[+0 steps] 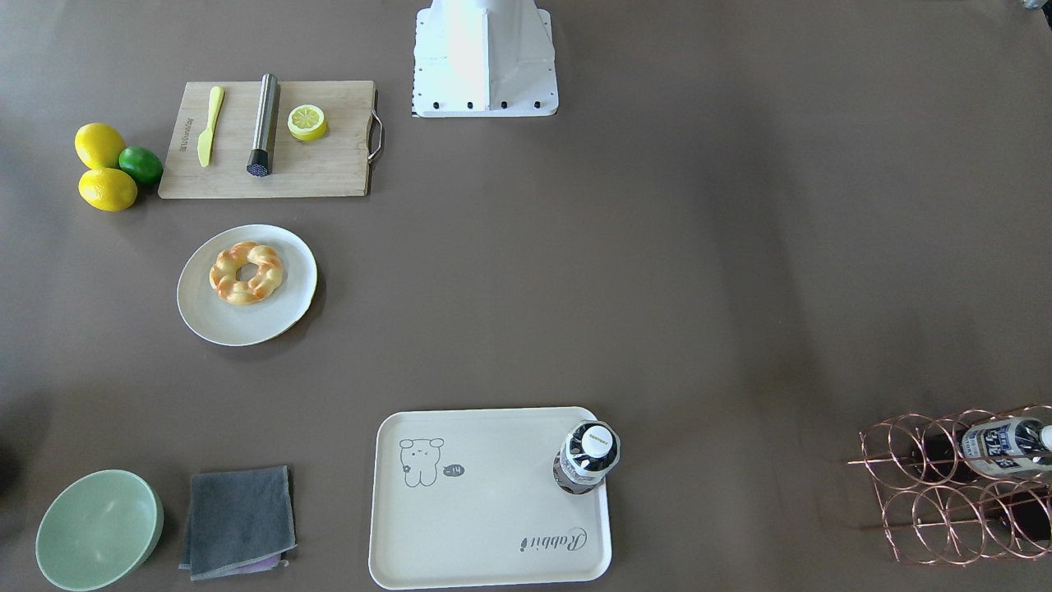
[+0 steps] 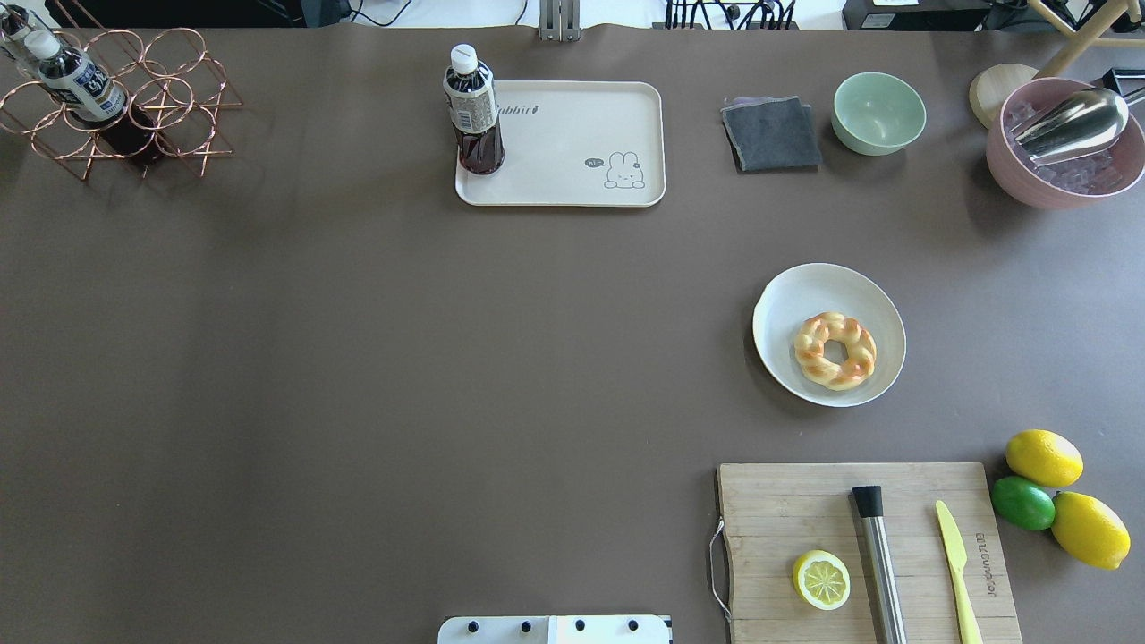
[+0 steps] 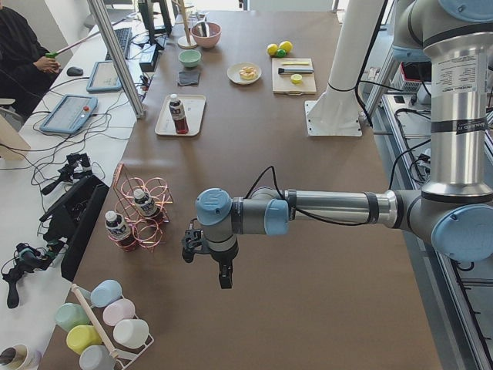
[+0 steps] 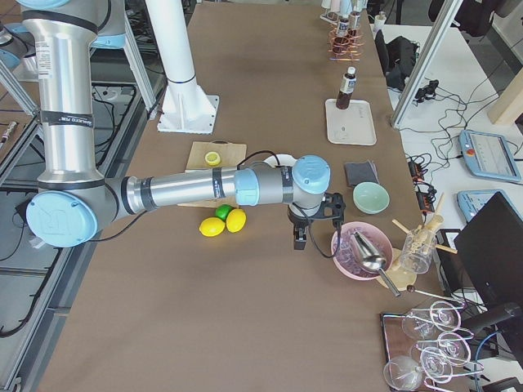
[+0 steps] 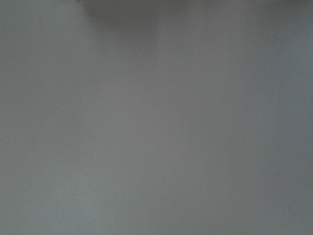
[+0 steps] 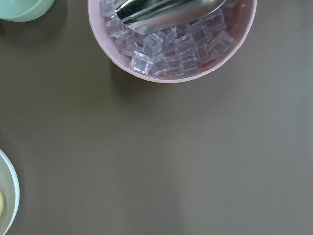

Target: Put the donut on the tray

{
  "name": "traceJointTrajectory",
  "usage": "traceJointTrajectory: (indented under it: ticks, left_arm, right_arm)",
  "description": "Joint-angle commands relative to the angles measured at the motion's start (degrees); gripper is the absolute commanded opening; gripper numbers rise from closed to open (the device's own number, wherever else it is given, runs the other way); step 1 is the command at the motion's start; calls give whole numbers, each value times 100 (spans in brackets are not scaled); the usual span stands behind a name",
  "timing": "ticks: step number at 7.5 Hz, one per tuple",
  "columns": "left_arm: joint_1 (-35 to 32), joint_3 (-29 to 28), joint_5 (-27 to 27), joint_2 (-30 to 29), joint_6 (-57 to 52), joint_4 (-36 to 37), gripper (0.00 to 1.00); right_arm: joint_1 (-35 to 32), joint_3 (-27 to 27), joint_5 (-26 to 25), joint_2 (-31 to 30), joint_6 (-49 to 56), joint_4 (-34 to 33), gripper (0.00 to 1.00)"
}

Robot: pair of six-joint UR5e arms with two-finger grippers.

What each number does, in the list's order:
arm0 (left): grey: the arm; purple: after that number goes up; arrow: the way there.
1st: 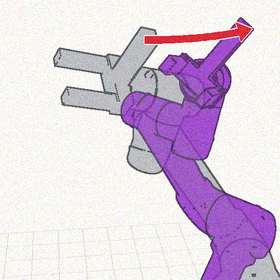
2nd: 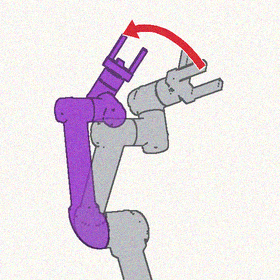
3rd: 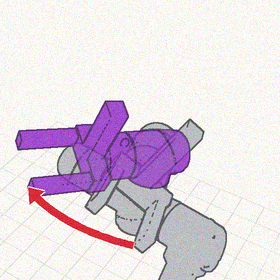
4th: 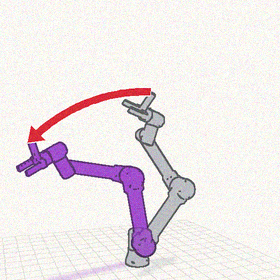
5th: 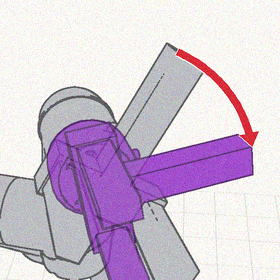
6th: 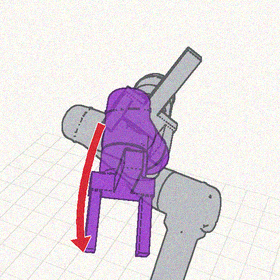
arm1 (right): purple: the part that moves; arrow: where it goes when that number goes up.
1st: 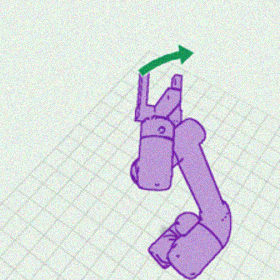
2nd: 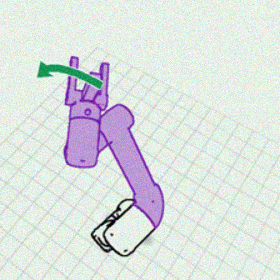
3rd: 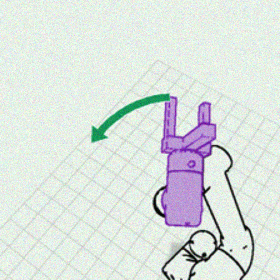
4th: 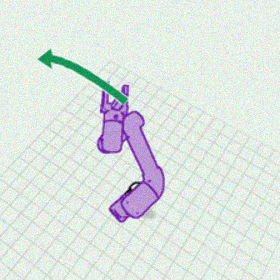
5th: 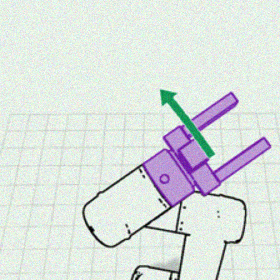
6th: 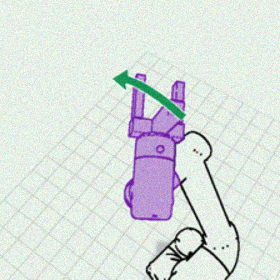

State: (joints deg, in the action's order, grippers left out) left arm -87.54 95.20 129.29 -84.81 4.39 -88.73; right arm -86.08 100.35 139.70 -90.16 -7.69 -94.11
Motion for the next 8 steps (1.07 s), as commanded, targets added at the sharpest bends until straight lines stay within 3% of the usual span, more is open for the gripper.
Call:
traceJointTrajectory:
  ticks: [1, 3, 8]
  left_arm:
    - [0, -45, -1, 0, 0, -4, 98]
    - [0, -45, -1, 35, 0, -4, 98]
    - [0, -45, -1, 35, 0, -4, 98]
  right_arm:
    - [765, 64, 13, 34, -1981, 1431, 100]
    - [1476, -119, -222, -45, -3497, 2980, 100]
    - [3192, -726, -1427, 52, -5591, 5199, 100]
